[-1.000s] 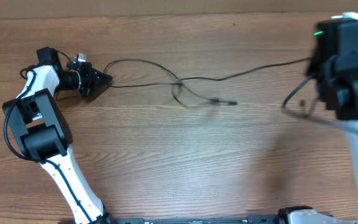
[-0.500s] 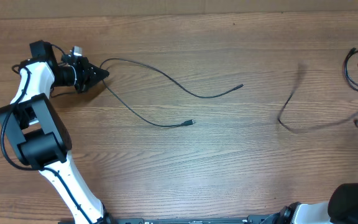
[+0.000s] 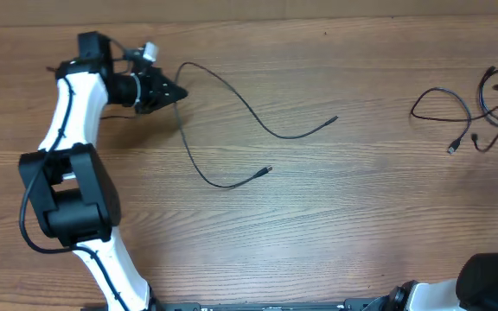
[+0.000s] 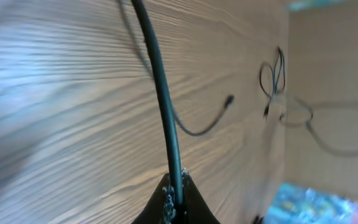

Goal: Untangle cables

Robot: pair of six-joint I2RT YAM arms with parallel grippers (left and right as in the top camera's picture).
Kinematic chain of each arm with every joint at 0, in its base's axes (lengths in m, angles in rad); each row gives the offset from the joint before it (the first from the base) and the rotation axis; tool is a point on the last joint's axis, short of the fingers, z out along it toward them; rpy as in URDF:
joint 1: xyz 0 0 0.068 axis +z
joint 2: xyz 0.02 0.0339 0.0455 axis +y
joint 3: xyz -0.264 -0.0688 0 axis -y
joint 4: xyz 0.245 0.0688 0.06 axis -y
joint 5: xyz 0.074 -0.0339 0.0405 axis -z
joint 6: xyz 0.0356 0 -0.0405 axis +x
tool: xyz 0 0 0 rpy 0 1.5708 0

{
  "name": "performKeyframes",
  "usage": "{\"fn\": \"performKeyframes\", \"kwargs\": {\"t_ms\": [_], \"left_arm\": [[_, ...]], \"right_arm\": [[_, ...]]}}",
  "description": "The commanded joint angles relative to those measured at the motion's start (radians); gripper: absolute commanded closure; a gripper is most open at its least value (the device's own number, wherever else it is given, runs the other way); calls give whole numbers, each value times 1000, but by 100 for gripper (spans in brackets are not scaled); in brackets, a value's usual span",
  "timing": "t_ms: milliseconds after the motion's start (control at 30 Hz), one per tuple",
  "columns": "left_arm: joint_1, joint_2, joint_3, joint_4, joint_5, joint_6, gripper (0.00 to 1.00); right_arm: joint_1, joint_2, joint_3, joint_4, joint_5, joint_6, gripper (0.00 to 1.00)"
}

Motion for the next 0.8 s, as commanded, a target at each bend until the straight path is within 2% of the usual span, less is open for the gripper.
{"fn": "performKeyframes", "kwargs": {"t_ms": [0, 200, 400, 767], "left_arm": [[-59, -79, 12, -2, -36, 67, 96], [-169, -130, 12, 19, -38, 66, 96], [-255, -151, 15, 84, -38, 32, 96], [-377, -153, 15, 173, -38, 18, 96]], "right_arm": [[9, 68, 7, 71, -129, -45, 96], [75, 255, 7, 236, -240, -101, 96], [170, 408, 7, 410, -198, -103, 96], [148, 568, 7, 525, -146, -97, 96]]}}
